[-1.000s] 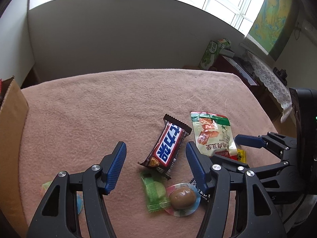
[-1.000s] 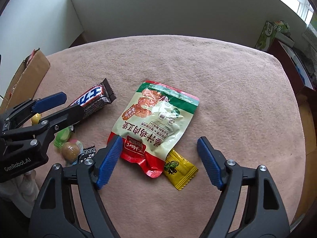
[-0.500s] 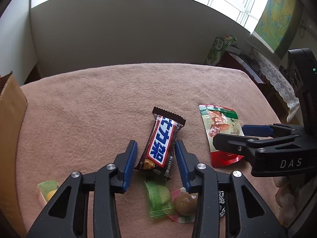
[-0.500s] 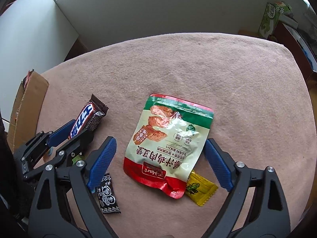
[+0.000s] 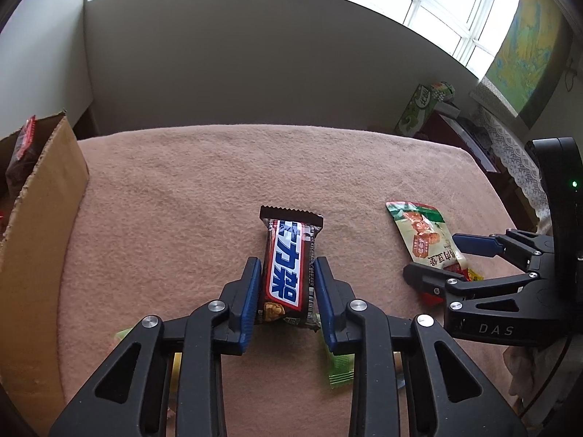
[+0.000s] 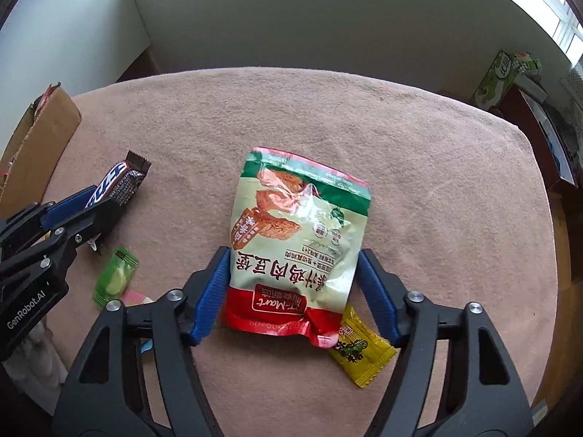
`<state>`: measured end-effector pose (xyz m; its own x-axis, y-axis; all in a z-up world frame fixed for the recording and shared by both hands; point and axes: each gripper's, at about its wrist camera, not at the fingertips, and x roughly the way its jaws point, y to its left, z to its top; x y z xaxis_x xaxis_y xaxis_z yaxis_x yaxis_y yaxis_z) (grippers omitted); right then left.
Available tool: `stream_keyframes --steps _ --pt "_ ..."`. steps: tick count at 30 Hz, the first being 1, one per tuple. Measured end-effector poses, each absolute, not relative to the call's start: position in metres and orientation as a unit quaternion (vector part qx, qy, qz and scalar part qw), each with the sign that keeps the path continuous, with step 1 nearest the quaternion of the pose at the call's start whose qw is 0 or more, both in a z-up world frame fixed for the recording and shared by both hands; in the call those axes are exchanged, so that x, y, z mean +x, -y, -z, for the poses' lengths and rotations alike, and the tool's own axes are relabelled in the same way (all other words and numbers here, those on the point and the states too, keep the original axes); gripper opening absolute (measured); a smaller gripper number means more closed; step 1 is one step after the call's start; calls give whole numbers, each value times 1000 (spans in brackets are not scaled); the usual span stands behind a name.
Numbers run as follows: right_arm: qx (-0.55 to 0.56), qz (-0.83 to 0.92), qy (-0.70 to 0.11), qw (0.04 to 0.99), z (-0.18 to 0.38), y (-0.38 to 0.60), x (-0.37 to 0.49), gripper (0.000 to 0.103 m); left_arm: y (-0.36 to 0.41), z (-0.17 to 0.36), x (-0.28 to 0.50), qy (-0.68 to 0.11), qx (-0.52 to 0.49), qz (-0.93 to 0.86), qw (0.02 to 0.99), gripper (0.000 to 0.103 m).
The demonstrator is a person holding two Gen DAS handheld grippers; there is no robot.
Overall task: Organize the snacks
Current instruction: 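Carry the Snickers bar and jerky pouch into the box and open both grippers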
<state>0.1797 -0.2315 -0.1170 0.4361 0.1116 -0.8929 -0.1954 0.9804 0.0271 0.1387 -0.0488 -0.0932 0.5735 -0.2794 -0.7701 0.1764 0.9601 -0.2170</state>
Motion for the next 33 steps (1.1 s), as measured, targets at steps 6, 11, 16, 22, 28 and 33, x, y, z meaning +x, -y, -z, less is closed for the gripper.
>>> stream_keyframes --steps 6,11,16,22,28,33 --pt "29 -110 -505 855 113 246 169 60 51 90 133 -438 -61 135 887 27" --pt "52 -117 -483 866 100 251 158 60 42 80 127 -425 -76 139 891 27" --pt "48 -128 -461 877 90 240 151 60 31 67 120 -406 -87 141 899 27" --pt "61 -165 -428 886 70 215 149 60 16 51 108 -383 -103 137 908 27" --pt "76 -204 -398 891 58 178 150 60 -6 29 85 -342 -117 124 924 27" --pt "64 -231 -400 885 55 141 153 60 -34 22 75 -323 -128 98 933 27"
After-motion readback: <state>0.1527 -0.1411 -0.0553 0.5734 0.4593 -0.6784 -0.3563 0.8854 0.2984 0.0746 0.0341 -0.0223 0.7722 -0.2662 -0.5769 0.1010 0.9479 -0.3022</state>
